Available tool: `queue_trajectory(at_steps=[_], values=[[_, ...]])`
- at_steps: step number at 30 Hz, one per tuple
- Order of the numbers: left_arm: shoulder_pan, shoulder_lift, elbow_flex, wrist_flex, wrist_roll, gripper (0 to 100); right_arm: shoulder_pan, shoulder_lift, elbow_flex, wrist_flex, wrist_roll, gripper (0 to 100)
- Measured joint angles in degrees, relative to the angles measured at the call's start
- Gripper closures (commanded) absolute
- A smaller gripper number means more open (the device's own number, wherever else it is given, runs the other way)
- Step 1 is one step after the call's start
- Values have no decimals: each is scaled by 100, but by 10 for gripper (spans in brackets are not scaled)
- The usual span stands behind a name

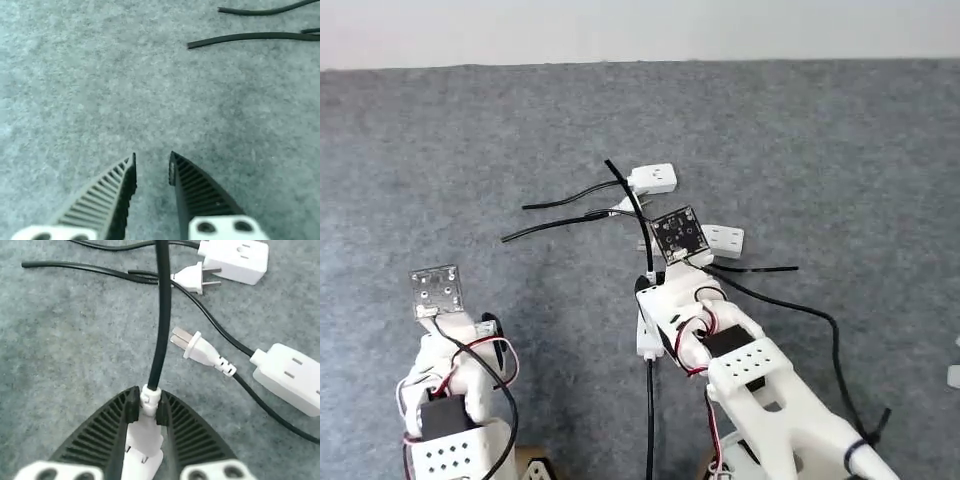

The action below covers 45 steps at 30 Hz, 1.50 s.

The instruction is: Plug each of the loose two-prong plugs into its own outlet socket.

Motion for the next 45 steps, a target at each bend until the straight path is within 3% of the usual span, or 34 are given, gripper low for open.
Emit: queue_trajectory(at_steps=[9,16,20,25,32,45], values=[[-167,0,0,-35,0,903,0,18,123,-255,0,991],[-167,211,0,-299,88,901,0,-193,35,308,-18,991],[-167,1257,-343,-774,105,903,0,-571,185,492,-35,991],[-193,3833,-1380,-1547,105,911,-97,-1055,615,334,-35,991],[-431,7429,-3481,-1319,44,959,-123,-1846,993,712,-35,991],[-352,7675,-3675,-1266,0,959,-158,-2277,923,2048,299,991]])
